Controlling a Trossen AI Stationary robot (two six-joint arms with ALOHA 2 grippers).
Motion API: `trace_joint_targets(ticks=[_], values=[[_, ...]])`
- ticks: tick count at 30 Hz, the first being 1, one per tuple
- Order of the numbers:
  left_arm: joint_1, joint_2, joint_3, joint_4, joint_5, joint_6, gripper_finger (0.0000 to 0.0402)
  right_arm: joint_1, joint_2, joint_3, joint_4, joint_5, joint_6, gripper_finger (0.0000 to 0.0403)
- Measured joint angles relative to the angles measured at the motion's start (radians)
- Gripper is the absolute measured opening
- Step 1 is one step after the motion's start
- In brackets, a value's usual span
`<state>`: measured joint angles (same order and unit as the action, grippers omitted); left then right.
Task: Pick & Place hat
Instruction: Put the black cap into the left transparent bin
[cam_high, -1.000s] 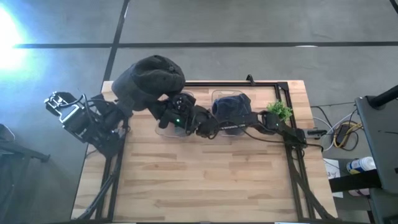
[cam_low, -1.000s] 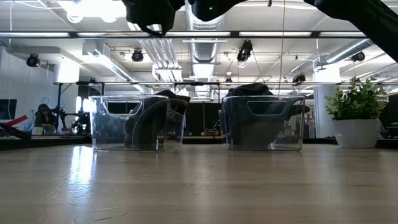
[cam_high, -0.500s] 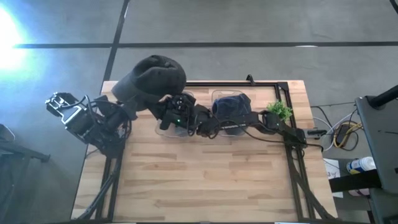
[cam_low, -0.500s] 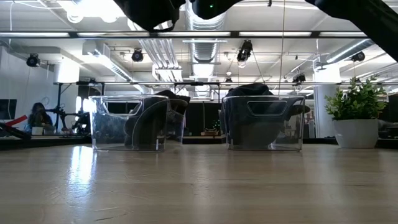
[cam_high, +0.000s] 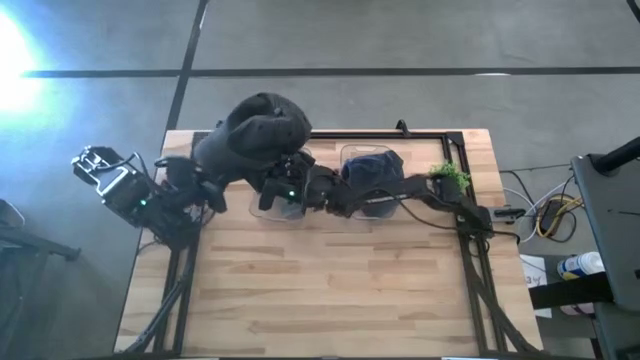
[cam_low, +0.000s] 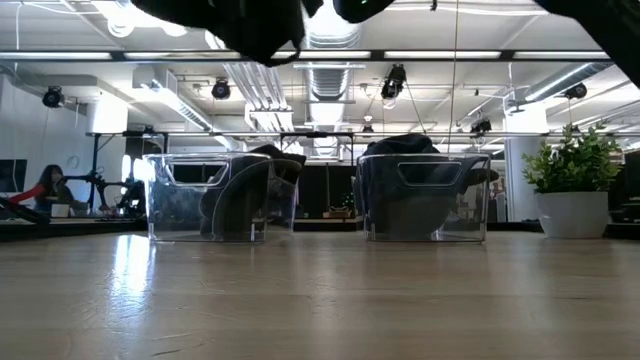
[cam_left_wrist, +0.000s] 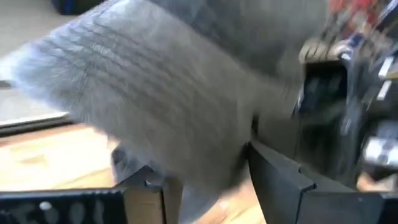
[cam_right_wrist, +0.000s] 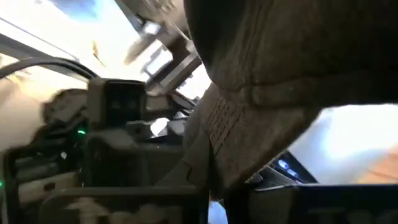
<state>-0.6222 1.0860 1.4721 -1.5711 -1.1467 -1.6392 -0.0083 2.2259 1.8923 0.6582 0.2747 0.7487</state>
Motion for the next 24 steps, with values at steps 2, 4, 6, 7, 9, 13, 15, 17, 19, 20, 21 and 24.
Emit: trace_joint_targets(ticks=[2,4,6,7,9,13,15,17,19,20,21,24], values=[[0.000,-0.013,-0.034,-0.002,0.050,0.034,0.0165,-0.013,-0.056,-0.057,-0.076,0.018,0.006,0.0014],[-0.002,-0.027,-0.070,0.012,0.077,0.049,0.0165,-0.033,-0.111,-0.121,-0.148,0.029,0.023,0.0013],[-0.001,-0.044,-0.105,0.001,0.119,0.051,0.0165,-0.046,-0.163,-0.187,-0.226,0.043,0.042,0.0013],[-0.001,-0.052,-0.123,0.004,0.132,0.051,0.0165,-0.053,-0.191,-0.218,-0.259,0.038,0.052,0.0013],[-0.001,-0.061,-0.160,0.000,0.182,0.063,0.0165,-0.068,-0.253,-0.272,-0.336,-0.008,0.104,0.0013],[-0.002,-0.067,-0.231,0.007,0.304,0.104,0.0165,-0.124,-0.329,-0.359,-0.436,-0.233,0.170,0.0013],[-0.002,-0.071,-0.258,0.012,0.319,0.101,0.0165,-0.148,-0.331,-0.382,-0.476,-0.325,0.170,0.0013],[-0.002,-0.070,-0.281,0.043,0.317,0.102,0.0165,-0.170,-0.327,-0.384,-0.526,-0.430,0.163,0.0013],[-0.002,-0.068,-0.301,0.078,0.317,0.109,0.0165,-0.186,-0.317,-0.379,-0.554,-0.523,0.145,0.0013],[-0.002,-0.068,-0.308,0.097,0.317,0.113,0.0165,-0.193,-0.307,-0.376,-0.557,-0.568,0.129,0.0013],[-0.002,-0.069,-0.315,0.114,0.317,0.116,0.0165,-0.199,-0.294,-0.374,-0.561,-0.605,0.111,0.0013],[-0.002,-0.068,-0.328,0.142,0.322,0.116,0.0165,-0.208,-0.254,-0.362,-0.608,-0.653,0.073,0.0013]])
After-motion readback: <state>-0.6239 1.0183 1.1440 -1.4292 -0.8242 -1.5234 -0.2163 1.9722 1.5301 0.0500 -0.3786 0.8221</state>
